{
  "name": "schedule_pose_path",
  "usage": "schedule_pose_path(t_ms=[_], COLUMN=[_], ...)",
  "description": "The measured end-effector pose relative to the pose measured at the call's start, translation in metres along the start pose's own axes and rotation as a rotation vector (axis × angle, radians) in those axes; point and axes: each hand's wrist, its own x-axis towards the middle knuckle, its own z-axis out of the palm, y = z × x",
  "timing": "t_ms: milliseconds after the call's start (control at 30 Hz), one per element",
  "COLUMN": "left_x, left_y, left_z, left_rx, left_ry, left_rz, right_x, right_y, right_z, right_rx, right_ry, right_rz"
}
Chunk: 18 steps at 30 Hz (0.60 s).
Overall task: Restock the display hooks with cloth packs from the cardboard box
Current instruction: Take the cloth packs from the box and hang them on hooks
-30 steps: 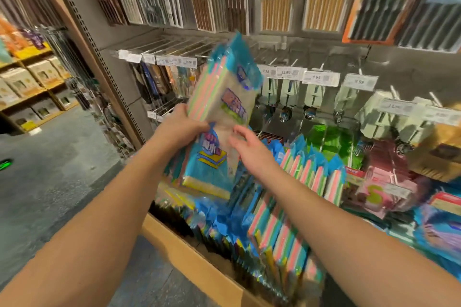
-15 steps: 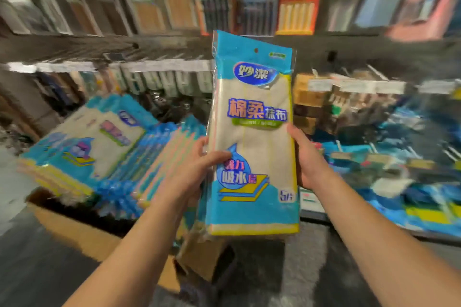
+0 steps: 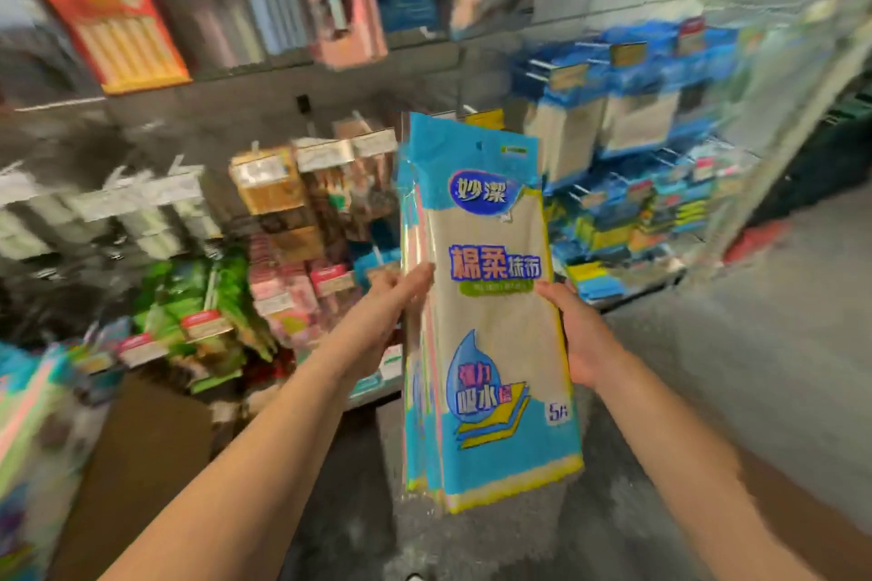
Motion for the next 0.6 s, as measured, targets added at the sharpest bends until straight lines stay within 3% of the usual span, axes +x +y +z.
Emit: schedule_pose_path(t_ms=[133,433,600], left_x=[0.057,0.208,0.278], left_y=[0.01,0.017,0.031], left_z=[0.047,0.125,0.15], left_rx=[0.017,-0.215,-0.228], left_ry=[-0.11,-0.27,-0.308], left_rz=[-0.016,-0.098,-0.106], right_x=[0.018,0.109,0.172], right_y=[-0.016,-0.079,-0.144], right_z=[-0.052,-0.137,-0.16], right_rx=[0.042,0.012,-0.039], right_ry=[0.047,0.104,0.102], right_rz=[0.036,0.11,-0.056])
